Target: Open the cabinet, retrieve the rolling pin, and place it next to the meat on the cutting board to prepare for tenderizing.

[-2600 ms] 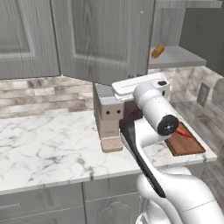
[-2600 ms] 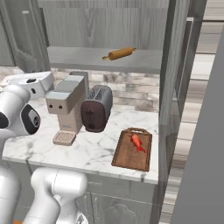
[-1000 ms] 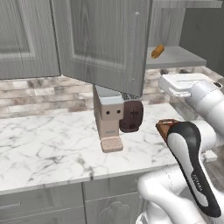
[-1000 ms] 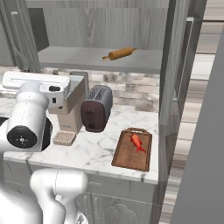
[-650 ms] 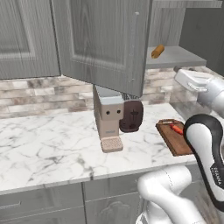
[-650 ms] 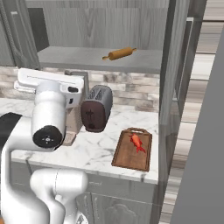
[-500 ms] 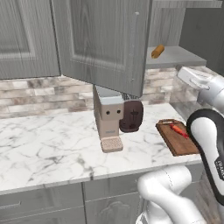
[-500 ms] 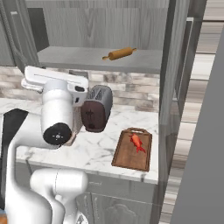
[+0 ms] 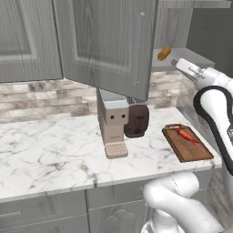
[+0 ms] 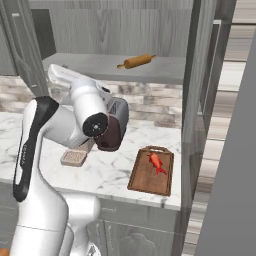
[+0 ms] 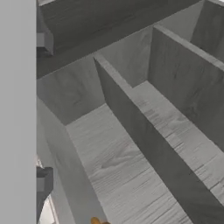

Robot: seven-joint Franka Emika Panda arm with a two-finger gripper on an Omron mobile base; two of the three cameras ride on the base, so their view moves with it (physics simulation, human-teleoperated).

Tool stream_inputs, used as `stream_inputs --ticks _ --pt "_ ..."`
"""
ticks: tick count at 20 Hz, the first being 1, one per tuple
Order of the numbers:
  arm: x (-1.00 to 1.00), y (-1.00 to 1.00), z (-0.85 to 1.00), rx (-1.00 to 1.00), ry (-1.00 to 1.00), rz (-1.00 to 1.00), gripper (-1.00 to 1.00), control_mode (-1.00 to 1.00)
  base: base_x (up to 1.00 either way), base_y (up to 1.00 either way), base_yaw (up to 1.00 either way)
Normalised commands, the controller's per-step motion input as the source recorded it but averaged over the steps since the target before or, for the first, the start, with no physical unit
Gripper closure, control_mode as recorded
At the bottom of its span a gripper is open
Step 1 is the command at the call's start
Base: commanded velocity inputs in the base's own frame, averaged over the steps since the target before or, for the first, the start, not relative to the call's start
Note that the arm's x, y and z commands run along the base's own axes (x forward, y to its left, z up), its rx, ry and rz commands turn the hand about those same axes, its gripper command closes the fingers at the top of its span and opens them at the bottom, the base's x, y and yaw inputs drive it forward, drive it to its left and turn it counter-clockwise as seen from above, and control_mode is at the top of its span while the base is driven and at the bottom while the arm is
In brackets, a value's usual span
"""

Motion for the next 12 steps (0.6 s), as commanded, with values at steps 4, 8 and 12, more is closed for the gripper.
stream_inputs --ticks 4,8,12 --pt "0.55 0.00 -0.16 0.00 0.14 0.22 -1.00 -1.00 0.00 0.00 0.00" --pt "0.40 0.10 -0.21 0.00 0.12 0.26 -1.00 -1.00 0.00 0.00 0.00" --pt "0.34 0.20 -0.11 0.00 0.13 0.26 -1.00 -1.00 0.00 0.00 0.00"
